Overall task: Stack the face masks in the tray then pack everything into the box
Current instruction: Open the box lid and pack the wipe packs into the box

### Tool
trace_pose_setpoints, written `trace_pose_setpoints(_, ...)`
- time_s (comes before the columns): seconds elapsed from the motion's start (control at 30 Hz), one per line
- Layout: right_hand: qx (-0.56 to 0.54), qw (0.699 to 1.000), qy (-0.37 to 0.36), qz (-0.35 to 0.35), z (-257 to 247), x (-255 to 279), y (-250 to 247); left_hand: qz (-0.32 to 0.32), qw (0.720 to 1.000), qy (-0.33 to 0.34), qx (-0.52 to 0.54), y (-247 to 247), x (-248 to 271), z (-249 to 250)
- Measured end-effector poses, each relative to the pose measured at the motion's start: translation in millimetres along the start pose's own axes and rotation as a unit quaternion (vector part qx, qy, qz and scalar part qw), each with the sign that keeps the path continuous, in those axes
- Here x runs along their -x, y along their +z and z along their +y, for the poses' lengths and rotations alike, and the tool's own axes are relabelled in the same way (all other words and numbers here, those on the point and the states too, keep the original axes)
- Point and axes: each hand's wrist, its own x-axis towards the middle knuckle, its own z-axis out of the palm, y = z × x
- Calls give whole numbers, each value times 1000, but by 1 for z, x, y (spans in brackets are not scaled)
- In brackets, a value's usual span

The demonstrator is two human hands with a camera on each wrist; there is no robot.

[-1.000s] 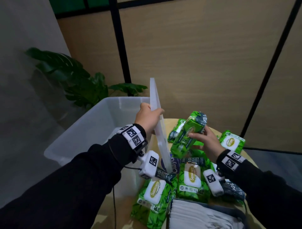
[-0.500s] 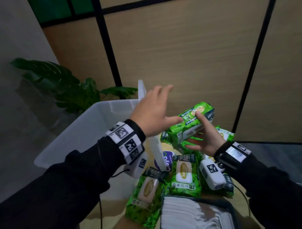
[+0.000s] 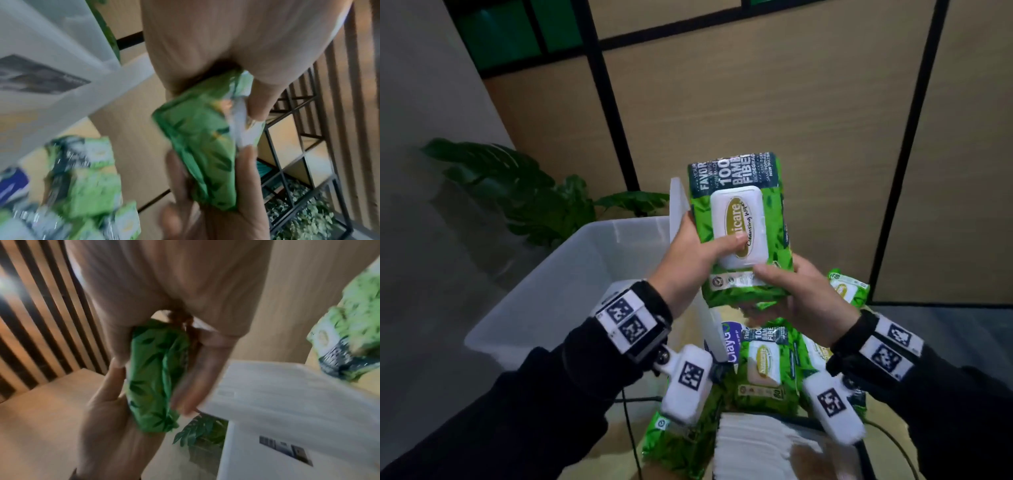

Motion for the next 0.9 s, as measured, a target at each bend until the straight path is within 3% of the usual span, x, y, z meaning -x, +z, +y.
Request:
trace_pose_setpoints(0.03,14,1000,-14,11,-3,2,5,18,996,36,-79,-6,3,8)
trace_pose_setpoints(0.07,42,998,-34,36,-6,2,7,46,974,96,-200,-14,4,18)
trace_pose_setpoints(0.1,77,994,-55,57,-10,1,10,64,919,177,-346,-21,6,34)
trace_pose_setpoints(0.13,120,987,-77,70,-15,0,12,65,828,267,-490,-28,9,52)
trace_pose_setpoints(0.17,170,977,-101,82,-20,-2,13,43,715,341,-609,-31,11,71)
trace_pose_setpoints(0.2,230,961,-125,91,-25,-5,13,-4,606,384,-697,-33,12,89)
trace_pose_setpoints(0.23,297,939,-146,98,-31,-8,13,-64,520,394,-755,-33,12,103)
trace_pose_setpoints(0.27,357,914,-164,101,-37,-10,14,-116,470,385,-786,-35,8,110)
trace_pose_setpoints(0.3,406,890,-182,101,-43,-13,16,-148,444,369,-803,-36,5,117)
trace_pose_setpoints(0.37,422,876,-220,78,-55,-20,24,-152,437,340,-819,-42,4,132)
trace_pose_setpoints(0.4,376,893,-242,54,-61,-24,28,-136,451,331,-818,-48,5,141)
trace_pose_setpoints(0.5,170,955,-244,-2,-70,-47,25,-54,542,285,-788,-87,-2,171)
trace_pose_setpoints(0.57,148,974,-165,42,-60,-71,10,16,591,238,-771,-122,-14,184)
trace_pose_setpoints(0.67,196,972,27,127,-15,-115,-29,62,624,134,-768,-174,-48,182)
trace_pose_setpoints(0.73,219,956,118,159,19,-145,-58,37,642,41,-765,-202,-77,160)
trace_pose_setpoints(0.8,251,935,160,195,47,-172,-83,3,659,-31,-752,-222,-105,120)
trace_pose_setpoints(0.9,247,915,206,244,79,-208,-108,-46,683,-58,-727,-246,-140,34)
